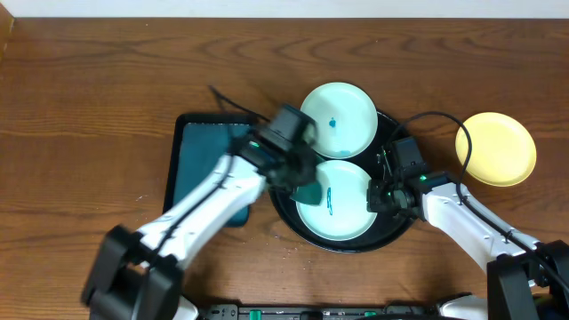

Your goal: Clean dirty plates on tray and stack at the side

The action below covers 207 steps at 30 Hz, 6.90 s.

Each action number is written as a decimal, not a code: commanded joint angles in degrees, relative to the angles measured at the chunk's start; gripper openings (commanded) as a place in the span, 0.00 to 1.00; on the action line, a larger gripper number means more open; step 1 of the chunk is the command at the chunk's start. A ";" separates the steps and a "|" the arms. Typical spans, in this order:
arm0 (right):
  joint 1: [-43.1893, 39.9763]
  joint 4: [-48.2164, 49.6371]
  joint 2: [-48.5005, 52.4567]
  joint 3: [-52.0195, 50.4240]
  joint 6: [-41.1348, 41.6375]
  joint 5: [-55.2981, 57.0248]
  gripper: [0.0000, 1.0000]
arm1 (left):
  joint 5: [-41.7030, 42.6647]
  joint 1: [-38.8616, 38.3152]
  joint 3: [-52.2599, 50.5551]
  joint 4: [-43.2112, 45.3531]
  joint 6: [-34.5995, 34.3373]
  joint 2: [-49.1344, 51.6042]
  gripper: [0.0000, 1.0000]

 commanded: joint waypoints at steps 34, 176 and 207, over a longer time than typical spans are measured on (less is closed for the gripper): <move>0.50 -0.28 0.85 0.00 0.96 2.01 0.01 | 1.31 -6.95 1.64 7.98 -9.53 17.11 0.08; 45.51 -7.13 -20.63 12.72 -26.34 75.78 0.01 | -11.19 33.79 -4.96 -17.33 11.61 -3.82 0.08; 45.48 -7.13 -20.63 12.72 -23.67 75.36 0.01 | -11.19 33.79 -4.96 -17.33 11.61 -3.82 0.08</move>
